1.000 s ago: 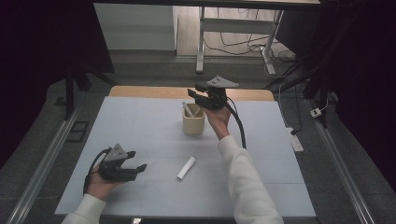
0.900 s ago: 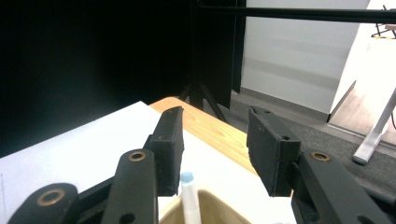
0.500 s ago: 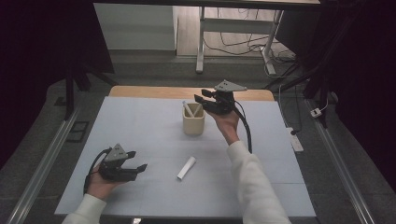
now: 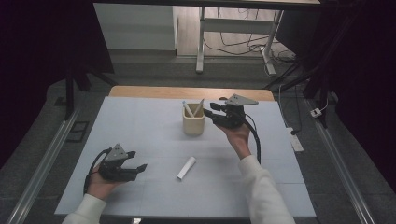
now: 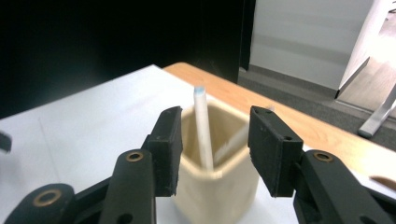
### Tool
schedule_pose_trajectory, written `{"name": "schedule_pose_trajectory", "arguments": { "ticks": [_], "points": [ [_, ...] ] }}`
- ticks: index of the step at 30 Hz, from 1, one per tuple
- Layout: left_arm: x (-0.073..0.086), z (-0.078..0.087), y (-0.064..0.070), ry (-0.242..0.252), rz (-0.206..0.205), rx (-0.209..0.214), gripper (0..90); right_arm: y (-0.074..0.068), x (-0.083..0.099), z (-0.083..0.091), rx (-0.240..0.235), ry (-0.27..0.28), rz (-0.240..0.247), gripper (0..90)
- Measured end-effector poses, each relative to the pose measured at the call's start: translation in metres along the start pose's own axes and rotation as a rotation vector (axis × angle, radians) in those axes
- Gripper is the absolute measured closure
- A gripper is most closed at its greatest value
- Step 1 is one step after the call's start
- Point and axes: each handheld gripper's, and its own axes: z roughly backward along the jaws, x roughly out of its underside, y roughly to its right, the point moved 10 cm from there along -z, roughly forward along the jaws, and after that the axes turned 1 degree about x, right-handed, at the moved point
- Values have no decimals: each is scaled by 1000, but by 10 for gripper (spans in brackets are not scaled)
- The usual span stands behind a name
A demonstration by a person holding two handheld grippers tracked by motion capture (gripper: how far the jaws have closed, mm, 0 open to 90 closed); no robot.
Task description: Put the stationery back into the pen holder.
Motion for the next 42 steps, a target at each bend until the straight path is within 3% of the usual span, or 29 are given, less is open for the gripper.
{"name": "schedule_pose_trajectory", "arguments": {
  "ticks": [20, 42],
  "points": [
    [0, -1, 2, -3, -4, 0, 299, -9, 57, 67, 8, -86, 23, 499],
    [-1, -1, 5, -5, -9, 0, 299, 1, 116, 131, 72, -172, 8, 486]
  ]
}}
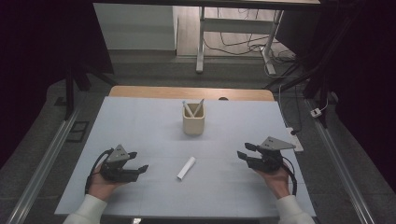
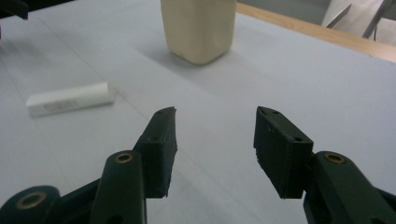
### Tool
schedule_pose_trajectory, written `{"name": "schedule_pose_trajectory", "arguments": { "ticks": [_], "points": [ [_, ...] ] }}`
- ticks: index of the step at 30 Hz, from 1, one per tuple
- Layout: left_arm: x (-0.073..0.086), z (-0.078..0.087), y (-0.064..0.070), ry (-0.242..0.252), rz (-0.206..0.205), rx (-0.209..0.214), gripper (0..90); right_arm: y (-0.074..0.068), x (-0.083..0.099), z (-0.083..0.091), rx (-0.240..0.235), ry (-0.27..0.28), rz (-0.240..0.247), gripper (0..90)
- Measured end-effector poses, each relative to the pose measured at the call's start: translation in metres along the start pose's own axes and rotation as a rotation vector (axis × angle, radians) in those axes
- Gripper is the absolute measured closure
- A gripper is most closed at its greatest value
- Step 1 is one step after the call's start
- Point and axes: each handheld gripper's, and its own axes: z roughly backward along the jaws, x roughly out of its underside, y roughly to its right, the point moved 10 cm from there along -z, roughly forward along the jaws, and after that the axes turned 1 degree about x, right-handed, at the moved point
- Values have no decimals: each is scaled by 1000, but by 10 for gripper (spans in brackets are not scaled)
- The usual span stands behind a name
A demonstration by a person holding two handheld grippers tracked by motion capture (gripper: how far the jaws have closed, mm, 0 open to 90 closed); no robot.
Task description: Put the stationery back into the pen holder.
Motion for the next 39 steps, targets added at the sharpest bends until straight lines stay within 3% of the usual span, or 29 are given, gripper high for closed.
{"name": "schedule_pose_trajectory", "arguments": {
  "ticks": [13, 24, 39],
  "points": [
    [-3, -1, 4, 2, -4, 8, 295, 8, 28, 25, 35, -20, -7, 484],
    [-6, -3, 10, -6, -1, 20, 293, 5, 38, 19, 42, -60, 30, 479],
    [-20, -16, 25, -36, -16, 45, 290, 7, 41, 18, 43, -67, 22, 477]
  ]
}}
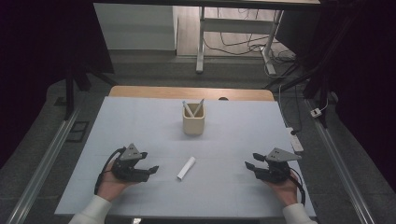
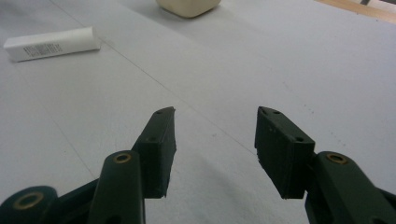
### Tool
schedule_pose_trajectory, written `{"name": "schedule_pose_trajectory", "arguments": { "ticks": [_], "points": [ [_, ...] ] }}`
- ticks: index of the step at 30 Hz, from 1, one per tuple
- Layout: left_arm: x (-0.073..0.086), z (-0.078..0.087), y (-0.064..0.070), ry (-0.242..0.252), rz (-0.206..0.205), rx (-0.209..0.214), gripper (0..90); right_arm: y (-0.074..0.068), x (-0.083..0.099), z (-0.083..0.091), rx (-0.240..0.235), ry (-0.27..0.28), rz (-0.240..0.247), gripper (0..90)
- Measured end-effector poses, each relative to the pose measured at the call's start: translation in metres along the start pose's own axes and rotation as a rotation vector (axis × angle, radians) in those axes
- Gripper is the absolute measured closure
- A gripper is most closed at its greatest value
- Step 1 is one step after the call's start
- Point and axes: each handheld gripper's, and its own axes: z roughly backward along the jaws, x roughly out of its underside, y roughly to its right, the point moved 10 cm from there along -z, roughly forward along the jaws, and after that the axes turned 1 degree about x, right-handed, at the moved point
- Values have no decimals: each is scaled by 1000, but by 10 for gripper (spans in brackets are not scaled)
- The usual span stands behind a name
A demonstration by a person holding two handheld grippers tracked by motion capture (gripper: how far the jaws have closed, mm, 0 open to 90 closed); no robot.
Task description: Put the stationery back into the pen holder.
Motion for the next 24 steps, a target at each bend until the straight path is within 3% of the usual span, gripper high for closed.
{"name": "schedule_pose_trajectory", "arguments": {
  "ticks": [14, 24],
  "points": [
    [-20, -14, 12, -31, 1, 30, 287, 1, 1, -1, 0, -1, 4, 476],
    [-32, -26, 23, -63, -29, 61, 286, 1, 2, -2, 2, -6, 3, 473]
  ]
}}
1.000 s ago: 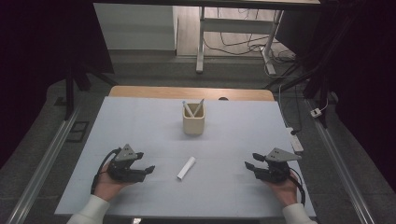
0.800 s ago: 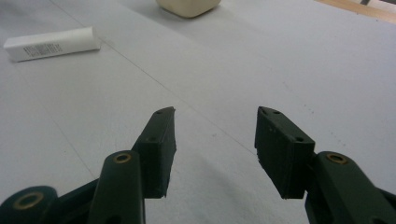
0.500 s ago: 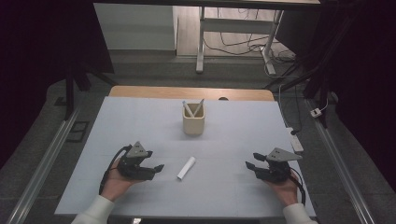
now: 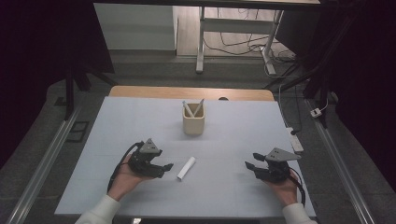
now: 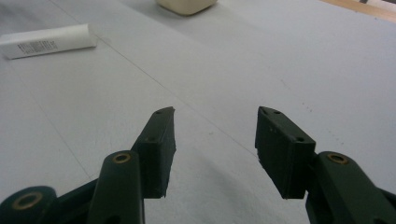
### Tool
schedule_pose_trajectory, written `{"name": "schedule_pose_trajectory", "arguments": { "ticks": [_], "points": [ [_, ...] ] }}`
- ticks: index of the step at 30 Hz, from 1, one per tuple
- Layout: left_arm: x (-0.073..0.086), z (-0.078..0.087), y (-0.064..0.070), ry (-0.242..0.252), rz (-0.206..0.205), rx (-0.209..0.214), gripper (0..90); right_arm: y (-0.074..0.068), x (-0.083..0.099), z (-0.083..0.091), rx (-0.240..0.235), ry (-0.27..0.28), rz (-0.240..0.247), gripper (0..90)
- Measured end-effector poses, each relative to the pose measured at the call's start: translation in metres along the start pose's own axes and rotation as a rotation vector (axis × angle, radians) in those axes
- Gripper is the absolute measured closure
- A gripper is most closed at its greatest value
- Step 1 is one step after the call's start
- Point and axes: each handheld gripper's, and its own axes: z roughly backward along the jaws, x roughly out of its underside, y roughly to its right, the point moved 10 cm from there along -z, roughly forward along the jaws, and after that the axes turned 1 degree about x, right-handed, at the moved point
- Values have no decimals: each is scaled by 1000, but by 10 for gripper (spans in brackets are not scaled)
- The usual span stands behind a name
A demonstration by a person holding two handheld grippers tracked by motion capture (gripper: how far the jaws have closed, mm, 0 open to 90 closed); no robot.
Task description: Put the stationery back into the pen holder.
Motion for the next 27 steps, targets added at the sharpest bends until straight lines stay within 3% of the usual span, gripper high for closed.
{"name": "schedule_pose_trajectory", "arguments": {
  "ticks": [10, 17, 21, 27],
  "points": [
    [-12, -12, 7, -29, -1, 20, 278, 1, 1, -1, 10, -11, 8, 447],
    [-28, -21, 16, -30, -27, 28, 268, 0, 1, -2, 7, -12, 9, 437],
    [-33, -29, 20, -56, -42, 30, 264, 0, -1, -1, -2, 5, -8, 434],
    [-40, -40, 22, -75, -25, 29, 248, 0, -1, -1, -1, 9, -17, 431]
  ]
}}
